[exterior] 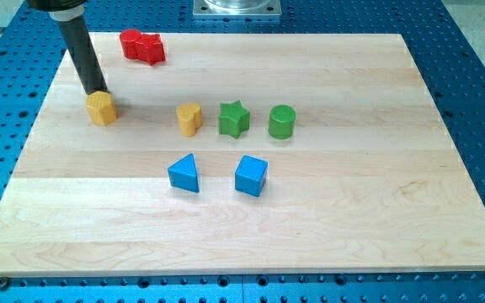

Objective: Place the yellow hexagon left to the yellow heart

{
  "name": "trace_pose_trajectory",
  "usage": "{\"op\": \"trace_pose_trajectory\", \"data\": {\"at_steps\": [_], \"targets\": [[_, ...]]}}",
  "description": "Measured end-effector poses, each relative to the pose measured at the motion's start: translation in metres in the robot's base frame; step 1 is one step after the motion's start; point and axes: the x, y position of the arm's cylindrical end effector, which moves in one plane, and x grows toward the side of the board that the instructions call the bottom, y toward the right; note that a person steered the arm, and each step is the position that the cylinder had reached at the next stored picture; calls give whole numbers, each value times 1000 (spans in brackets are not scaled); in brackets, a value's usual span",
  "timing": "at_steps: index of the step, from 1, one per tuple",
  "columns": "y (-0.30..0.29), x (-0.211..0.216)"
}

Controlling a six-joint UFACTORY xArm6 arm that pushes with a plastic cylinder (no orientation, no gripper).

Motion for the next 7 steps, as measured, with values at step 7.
{"op": "trace_pose_trajectory", "data": {"at_steps": [7], "targets": [[2, 60]]}}
